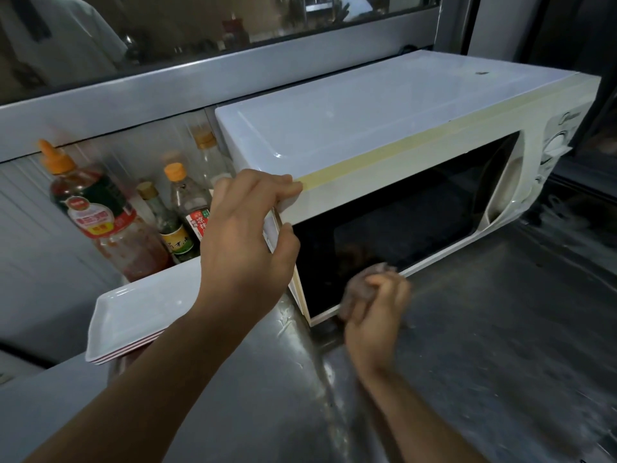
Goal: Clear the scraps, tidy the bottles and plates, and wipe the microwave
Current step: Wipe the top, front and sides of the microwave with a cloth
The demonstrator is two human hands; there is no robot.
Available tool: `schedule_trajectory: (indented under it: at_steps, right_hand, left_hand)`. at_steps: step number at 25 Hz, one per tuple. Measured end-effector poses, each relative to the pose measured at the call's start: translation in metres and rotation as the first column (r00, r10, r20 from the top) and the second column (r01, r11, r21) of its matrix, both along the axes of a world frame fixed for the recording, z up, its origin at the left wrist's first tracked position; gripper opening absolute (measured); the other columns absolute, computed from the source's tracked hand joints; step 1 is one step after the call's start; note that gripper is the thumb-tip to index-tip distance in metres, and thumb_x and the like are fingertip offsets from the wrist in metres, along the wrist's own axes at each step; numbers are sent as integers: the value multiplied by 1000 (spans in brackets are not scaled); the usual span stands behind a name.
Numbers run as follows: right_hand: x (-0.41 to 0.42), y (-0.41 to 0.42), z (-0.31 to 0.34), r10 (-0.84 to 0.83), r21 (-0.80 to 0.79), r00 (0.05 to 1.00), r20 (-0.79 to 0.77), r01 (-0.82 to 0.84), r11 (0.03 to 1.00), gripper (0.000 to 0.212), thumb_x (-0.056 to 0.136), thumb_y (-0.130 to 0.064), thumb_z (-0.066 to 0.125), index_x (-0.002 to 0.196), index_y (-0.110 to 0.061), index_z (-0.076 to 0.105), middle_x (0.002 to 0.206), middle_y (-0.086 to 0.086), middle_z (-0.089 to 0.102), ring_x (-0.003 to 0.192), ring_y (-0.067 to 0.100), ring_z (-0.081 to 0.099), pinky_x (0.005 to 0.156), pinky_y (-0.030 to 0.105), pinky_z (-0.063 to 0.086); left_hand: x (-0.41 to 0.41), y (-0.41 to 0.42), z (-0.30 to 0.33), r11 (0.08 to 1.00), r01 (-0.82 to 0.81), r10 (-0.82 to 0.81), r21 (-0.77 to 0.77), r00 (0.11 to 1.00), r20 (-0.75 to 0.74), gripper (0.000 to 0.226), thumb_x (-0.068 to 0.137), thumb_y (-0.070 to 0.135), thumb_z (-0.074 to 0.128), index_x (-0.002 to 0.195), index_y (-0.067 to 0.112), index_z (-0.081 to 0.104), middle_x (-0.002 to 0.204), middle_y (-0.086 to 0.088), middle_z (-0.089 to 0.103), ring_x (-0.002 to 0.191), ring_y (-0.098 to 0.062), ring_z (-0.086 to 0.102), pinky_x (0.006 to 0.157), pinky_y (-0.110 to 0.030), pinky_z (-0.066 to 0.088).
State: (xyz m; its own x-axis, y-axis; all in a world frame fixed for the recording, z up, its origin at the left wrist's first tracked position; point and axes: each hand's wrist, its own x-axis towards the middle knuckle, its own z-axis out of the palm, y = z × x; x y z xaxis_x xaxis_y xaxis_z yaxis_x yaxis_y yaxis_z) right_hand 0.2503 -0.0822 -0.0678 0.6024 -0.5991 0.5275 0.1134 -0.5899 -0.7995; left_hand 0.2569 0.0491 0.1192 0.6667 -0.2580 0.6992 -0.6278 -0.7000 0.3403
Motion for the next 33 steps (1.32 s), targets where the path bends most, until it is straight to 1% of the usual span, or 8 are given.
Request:
schedule_trajectory:
  at_steps: [4,6,8,12,16,23,28,33]
  right_hand:
    - [14,-55,16,-77,169,992,-102,94,981,25,77,12,49,100,3,51,111,22,43,97,31,51,84,12,36]
    - [12,-36,21,-45,223,997,-62,57,973,27,75,16,41,100,6,48,112,22,41,98,38,50,95,28,43]
    - [0,-1,17,1,194,999,-54,10,981,27,72,8,42,98,2,47,110,16,41,99,34,48,94,40,42]
    - [-20,27,-1,150,70,983,-109,-143,987,37,70,-9,67,95,-25,46,107,-4,39,97,11,41,84,23,37]
    - [5,-32,2,47,111,997,-65,-40,993,34,67,5,58,96,-12,51,114,3,39,108,22,46,90,33,46]
    - [41,-152,14,-139,32,989,-38,141,990,33,66,19,41,96,8,51,111,28,45,109,39,49,96,2,26]
    - [42,-154,32,-194,173,981,-31,196,965,28,78,14,45,103,6,52,115,21,47,106,34,54,90,12,35]
    - [54,-157,119,-229,120,952,202,208,971,27,75,12,50,101,5,55,112,21,53,109,31,51,91,8,29]
  left_hand:
    - [-3,-1,3,1000,4,-5,-12,999,-35,39,70,-2,58,107,8,65,104,11,52,100,-14,47,83,1,28]
    - [-6,-1,7,998,-4,6,61,999,-34,35,72,4,58,105,8,65,103,7,56,99,-15,47,83,-7,32]
    - [-6,-4,13,978,-76,74,193,997,20,29,73,15,58,101,8,63,101,-4,59,96,-23,49,82,-26,34]
    - [0,-44,24,926,-164,107,341,978,180,40,72,26,60,107,9,60,108,-10,57,101,-32,49,85,-38,32]
    - [16,-85,21,861,-123,31,494,981,191,54,78,28,66,129,15,51,128,-8,53,116,-32,47,99,-48,32]
    - [30,-94,13,857,-202,94,475,966,242,49,74,26,74,119,16,59,116,-8,59,101,-34,54,65,-31,31]
    - [30,-95,12,858,-218,114,464,964,242,47,73,26,75,116,17,60,109,-8,59,94,-34,53,60,-29,31]
    - [30,-97,14,860,-208,115,465,968,221,47,72,25,76,116,18,60,106,-7,59,91,-33,53,60,-29,32]
